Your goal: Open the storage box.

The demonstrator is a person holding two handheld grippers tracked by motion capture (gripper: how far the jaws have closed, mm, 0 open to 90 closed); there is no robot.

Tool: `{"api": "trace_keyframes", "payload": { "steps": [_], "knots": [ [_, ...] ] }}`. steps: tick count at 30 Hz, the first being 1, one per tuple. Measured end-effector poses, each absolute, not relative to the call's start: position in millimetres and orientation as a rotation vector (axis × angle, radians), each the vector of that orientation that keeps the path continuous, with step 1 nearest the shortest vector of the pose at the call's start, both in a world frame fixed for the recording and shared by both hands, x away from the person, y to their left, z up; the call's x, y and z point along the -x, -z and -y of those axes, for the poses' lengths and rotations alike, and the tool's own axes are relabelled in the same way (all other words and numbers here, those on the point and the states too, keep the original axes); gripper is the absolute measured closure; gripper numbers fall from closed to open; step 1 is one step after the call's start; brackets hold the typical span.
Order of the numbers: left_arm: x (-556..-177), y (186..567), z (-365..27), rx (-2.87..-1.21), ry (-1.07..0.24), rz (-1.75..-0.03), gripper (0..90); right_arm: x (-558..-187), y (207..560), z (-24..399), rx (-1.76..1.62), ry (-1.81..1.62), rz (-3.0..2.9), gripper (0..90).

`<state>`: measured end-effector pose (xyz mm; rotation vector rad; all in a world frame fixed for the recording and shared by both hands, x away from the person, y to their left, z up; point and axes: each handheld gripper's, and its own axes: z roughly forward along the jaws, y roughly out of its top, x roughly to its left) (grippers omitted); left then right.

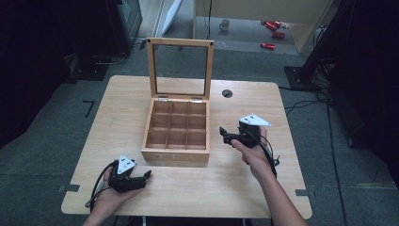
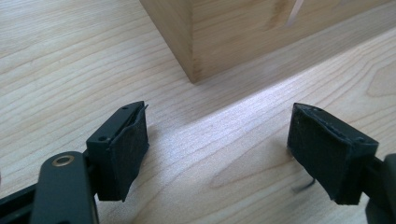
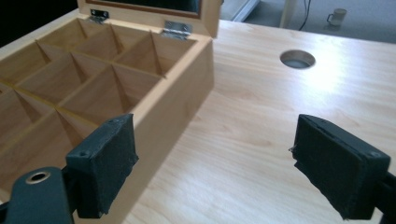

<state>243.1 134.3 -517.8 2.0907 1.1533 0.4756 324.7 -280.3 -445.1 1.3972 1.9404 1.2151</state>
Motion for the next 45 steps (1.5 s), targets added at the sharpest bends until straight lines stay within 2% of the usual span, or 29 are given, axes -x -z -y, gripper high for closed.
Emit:
{"api": "trace_keyframes", "payload": {
  "steps": [22, 45],
  "knots": [
    [-243.0, 518.0, -133.4, -2.104, -0.475, -1.152, 16.2, -280.8, 472.8, 342.5, -1.522, -1.139, -1.874, 13.3],
    [-242.5, 518.2, -132.4, -2.107, -0.486, -1.154, 16.0, -230.1, 508.0, 402.6, -1.668, -0.989, -1.82, 13.5]
  ]
}}
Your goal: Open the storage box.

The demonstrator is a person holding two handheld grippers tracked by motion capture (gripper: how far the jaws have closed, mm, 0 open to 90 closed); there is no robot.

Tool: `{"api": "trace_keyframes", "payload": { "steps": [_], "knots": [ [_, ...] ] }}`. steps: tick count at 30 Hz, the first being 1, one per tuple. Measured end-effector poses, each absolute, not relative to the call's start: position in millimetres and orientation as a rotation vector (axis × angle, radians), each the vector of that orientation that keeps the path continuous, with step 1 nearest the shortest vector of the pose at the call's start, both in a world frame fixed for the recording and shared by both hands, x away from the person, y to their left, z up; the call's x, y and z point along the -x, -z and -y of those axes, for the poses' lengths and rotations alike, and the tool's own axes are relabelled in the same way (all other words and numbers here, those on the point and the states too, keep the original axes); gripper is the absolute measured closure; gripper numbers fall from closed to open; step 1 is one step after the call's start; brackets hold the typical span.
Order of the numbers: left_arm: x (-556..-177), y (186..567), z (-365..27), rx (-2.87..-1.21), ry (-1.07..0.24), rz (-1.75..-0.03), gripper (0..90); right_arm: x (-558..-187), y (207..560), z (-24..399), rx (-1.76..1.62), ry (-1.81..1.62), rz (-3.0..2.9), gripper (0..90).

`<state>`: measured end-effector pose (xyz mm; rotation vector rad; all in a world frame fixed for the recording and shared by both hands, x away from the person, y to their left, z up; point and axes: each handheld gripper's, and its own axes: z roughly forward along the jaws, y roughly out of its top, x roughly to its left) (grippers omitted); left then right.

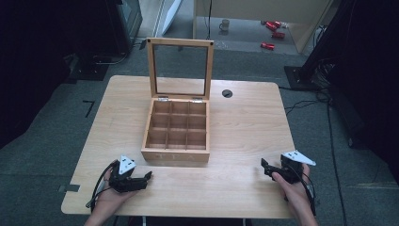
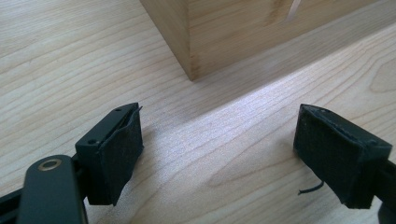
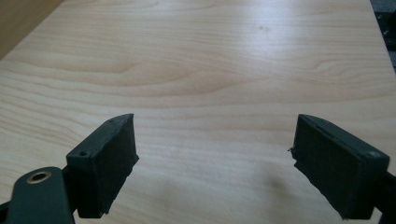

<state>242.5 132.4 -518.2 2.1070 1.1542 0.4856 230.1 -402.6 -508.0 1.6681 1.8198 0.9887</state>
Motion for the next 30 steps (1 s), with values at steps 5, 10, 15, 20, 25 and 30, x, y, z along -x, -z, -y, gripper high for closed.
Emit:
{"api": "trace_keyframes", "payload": {
  "steps": [5, 10, 15, 20, 25, 30],
  "knots": [
    [-242.5, 518.3, -132.3, -2.107, -0.486, -1.154, 16.1, -220.0, 515.1, 408.6, -1.686, -0.931, -1.827, 13.6],
    [-242.5, 518.3, -132.0, -2.11, -0.488, -1.153, 16.0, -213.2, 521.0, 413.5, -1.695, -0.859, -1.831, 13.6],
    [-242.5, 518.3, -132.0, -2.11, -0.486, -1.151, 16.0, -210.4, 524.5, 409.3, -1.65, -0.817, -1.845, 13.6],
    [-242.5, 518.3, -132.2, -2.109, -0.482, -1.148, 16.0, -209.4, 524.9, 406.8, -1.612, -0.835, -1.879, 13.7],
    [-242.5, 518.3, -132.2, -2.111, -0.479, -1.145, 16.0, -211.7, 525.2, 409.8, -1.622, -0.854, -1.899, 12.9],
    [-242.5, 518.3, -131.8, -2.115, -0.482, -1.141, 16.0, -211.8, 525.2, 409.9, -1.623, -0.855, -1.899, 12.9]
  ]
}}
